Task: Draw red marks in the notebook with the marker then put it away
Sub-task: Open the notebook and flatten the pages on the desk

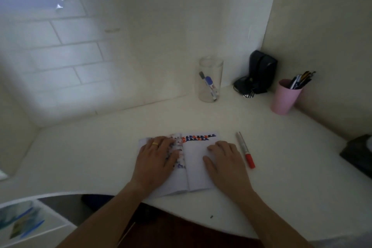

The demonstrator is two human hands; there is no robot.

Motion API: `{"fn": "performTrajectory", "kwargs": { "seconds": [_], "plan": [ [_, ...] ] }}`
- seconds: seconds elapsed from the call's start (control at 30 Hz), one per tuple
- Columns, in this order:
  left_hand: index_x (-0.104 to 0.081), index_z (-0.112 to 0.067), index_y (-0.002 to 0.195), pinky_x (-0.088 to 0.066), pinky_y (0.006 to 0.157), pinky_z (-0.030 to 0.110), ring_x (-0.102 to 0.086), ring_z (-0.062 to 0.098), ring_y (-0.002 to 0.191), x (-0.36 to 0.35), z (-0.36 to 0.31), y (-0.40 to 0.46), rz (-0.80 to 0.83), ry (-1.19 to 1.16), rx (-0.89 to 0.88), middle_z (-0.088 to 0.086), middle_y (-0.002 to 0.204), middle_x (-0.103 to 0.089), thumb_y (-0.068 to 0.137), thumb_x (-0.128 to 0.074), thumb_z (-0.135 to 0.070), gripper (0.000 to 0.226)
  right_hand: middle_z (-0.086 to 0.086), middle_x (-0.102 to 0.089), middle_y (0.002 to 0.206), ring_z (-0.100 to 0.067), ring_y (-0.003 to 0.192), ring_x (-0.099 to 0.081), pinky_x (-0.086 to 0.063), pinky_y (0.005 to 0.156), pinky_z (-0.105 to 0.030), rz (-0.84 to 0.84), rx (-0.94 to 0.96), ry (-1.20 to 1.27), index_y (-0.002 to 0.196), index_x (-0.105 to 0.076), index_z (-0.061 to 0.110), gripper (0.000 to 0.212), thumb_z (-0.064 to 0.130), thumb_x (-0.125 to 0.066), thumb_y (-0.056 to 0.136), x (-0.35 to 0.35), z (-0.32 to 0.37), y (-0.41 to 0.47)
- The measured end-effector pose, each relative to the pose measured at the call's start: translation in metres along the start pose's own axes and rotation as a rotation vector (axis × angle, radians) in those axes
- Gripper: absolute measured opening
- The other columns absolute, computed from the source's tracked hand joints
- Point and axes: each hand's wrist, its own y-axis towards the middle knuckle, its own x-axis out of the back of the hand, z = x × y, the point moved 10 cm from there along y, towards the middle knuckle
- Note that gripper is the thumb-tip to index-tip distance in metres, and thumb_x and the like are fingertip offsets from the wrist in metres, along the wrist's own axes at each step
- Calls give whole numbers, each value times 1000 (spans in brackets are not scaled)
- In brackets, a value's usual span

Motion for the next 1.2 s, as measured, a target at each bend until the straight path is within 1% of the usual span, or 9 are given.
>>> {"fn": "performTrajectory", "kwargs": {
  "seconds": [0.17,0.3,0.47,0.57,0.73,0.9,1.0,1.1,1.2],
  "plan": [
    [-66,-19,120,-53,87,42,-64,33,109,0,-4,-3,-29,38,-25,7,120,-70,94,-41,-49,47,-8,-66,116,-29,105,-58,-51,91,-40,-32,12,-37,112,-69,17,39,42,-46,93,4,3,-4],
    [-68,-19,117,-55,81,43,-66,35,104,0,-10,-3,-34,115,-43,8,114,-72,92,-38,-50,50,-6,-65,119,-26,109,-57,-50,91,-37,-15,10,-44,118,-66,17,40,41,-42,96,2,3,-7],
    [-71,-14,104,-56,68,42,-70,36,85,0,-20,-8,30,250,-66,13,98,-74,92,-39,-41,44,-6,-65,119,-24,109,-56,-50,88,-36,-1,-6,-25,115,-64,15,38,38,-39,98,4,3,-12],
    [-72,-13,98,-55,62,40,-70,35,76,2,-26,-10,18,377,-89,13,90,-75,91,-40,-37,41,-6,-67,115,-24,106,-57,-50,84,-35,-15,-11,-19,109,-65,15,36,37,-39,97,8,5,-13],
    [-73,-14,104,-57,66,40,-72,34,82,0,-26,-9,15,376,-105,12,97,-77,92,-39,-37,42,-5,-66,112,-24,103,-56,-51,85,-37,-24,-3,-23,107,-65,15,36,37,-39,95,11,7,-11],
    [-69,-15,102,-55,71,42,-68,34,83,-3,-24,-3,-43,333,-163,11,96,-73,93,-40,-37,38,-6,-64,108,-25,99,-55,-49,86,-37,-32,16,-59,104,-63,15,33,38,-41,94,6,6,-4],
    [-64,-16,104,-54,71,43,-65,34,86,-1,-23,5,-37,309,-238,10,97,-69,94,-37,-41,38,-4,-60,113,-23,103,-53,-47,88,-36,39,47,-103,109,-60,18,33,39,-39,96,1,7,4],
    [-57,-19,106,-49,65,38,-65,30,93,2,-24,21,6,266,-325,7,101,-65,92,-39,-48,36,-3,-59,115,-24,106,-53,-48,89,-38,163,71,-132,110,-62,21,34,43,-42,93,-2,6,20],
    [-56,-19,96,-39,59,34,-68,29,81,3,-28,42,29,275,-417,5,90,-65,93,-31,-55,44,-1,-62,113,-23,108,-58,-47,90,-36,274,89,-161,108,-70,27,31,46,-53,91,5,5,42]
  ]
}}
